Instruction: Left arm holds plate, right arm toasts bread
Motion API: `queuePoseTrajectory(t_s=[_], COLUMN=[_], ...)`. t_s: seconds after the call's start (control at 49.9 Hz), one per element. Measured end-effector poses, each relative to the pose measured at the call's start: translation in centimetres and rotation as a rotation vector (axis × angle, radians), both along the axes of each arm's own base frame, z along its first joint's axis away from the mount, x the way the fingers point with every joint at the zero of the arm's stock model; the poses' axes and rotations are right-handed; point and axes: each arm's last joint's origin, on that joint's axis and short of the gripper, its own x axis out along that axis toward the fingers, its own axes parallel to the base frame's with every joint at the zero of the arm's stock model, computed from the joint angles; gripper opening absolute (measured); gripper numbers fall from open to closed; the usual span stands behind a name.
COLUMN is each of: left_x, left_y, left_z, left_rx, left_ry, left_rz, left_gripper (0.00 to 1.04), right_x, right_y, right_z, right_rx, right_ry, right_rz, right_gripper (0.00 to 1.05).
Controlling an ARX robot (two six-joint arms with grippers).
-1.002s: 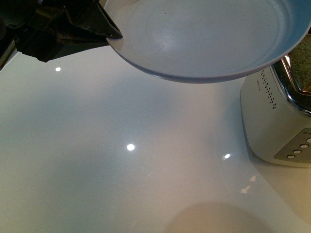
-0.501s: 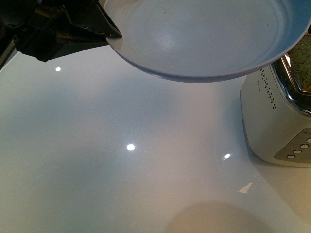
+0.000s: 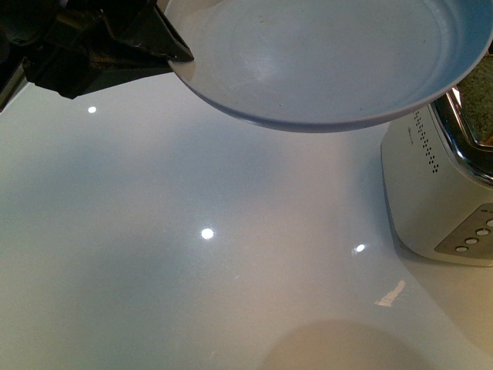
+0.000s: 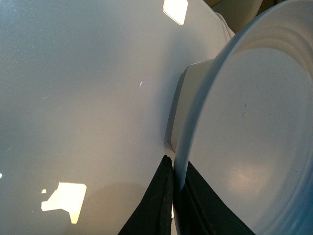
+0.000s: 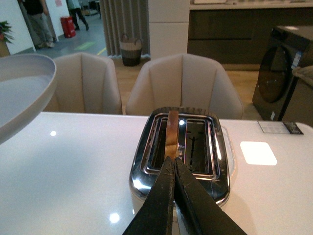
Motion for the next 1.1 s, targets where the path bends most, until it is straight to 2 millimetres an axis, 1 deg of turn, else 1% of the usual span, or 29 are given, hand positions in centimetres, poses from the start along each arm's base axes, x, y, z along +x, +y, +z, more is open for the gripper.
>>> queuePoseTrajectory(t_s=[0.241,0.281,0.321,0.421,0.461,0.481,0.561,0.601,0.702,0.762,0.782,0.822,0.922,1.002,1.022,1.102], left_x=[0.0,0.0,0.0,0.0,0.0,0.0,0.0,0.0,0.2,0.6,0.7,1.0,2.3,3.8,3.9,5.0], left_y=[0.0,0.0,0.0,0.0,0.0,0.0,0.0,0.0,0.4,1.1,1.4,2.0,4.5,7.0,7.2,8.9], left_z=[0.0,0.0,0.0,0.0,0.0,0.0,0.0,0.0,0.0,0.0,0.1,0.1,-0.4,-1.9,-2.0,-3.7], left_rx=[0.000,0.000,-0.001,0.000,0.000,-0.001,-0.001,0.000,0.040,0.031,0.028,0.022,0.019,0.035,0.037,0.051], left_ry=[-0.001,-0.001,-0.001,-0.001,-0.001,-0.001,-0.001,-0.001,-0.011,-0.010,-0.012,-0.015,-0.021,-0.014,-0.013,-0.006], left_rz=[0.001,0.001,-0.001,0.001,0.000,-0.001,0.000,0.003,0.110,0.137,0.147,0.163,0.216,0.266,0.271,0.292], left_gripper=[0.03,0.03,0.03,0.03,0.03,0.03,0.03,0.03,0.03,0.03,0.03,0.03,0.03,0.03,0.03,0.03], right_x=[-0.2,-0.2,-0.2,-0.2,-0.2,-0.2,-0.2,-0.2,-0.2,-0.2,-0.2,-0.2,-0.2,-0.2,-0.2,-0.2], right_y=[0.0,0.0,0.0,0.0,0.0,0.0,0.0,0.0,0.0,0.0,0.0,0.0,0.0,0.0,0.0,0.0], right_z=[0.1,0.1,0.1,0.1,0.1,0.1,0.1,0.1,0.1,0.1,0.1,0.1,0.1,0.1,0.1,0.1], right_rx=[0.000,-0.001,-0.001,-0.001,-0.001,-0.001,-0.001,-0.001,-0.001,-0.001,-0.001,0.000,0.000,0.000,0.000,0.000], right_ry=[-0.014,-0.014,-0.014,-0.014,-0.015,-0.015,-0.015,-0.015,-0.015,-0.015,-0.015,-0.015,-0.015,-0.015,-0.016,-0.016], right_rz=[0.000,0.000,0.000,0.000,0.000,0.000,0.000,0.000,0.000,0.000,0.000,0.000,0.000,0.000,0.000,0.000], right_gripper=[0.02,0.05,0.12,0.35,0.42,0.48,0.58,0.64,0.77,0.91,0.92,0.97,0.96,0.96,0.96,0.96])
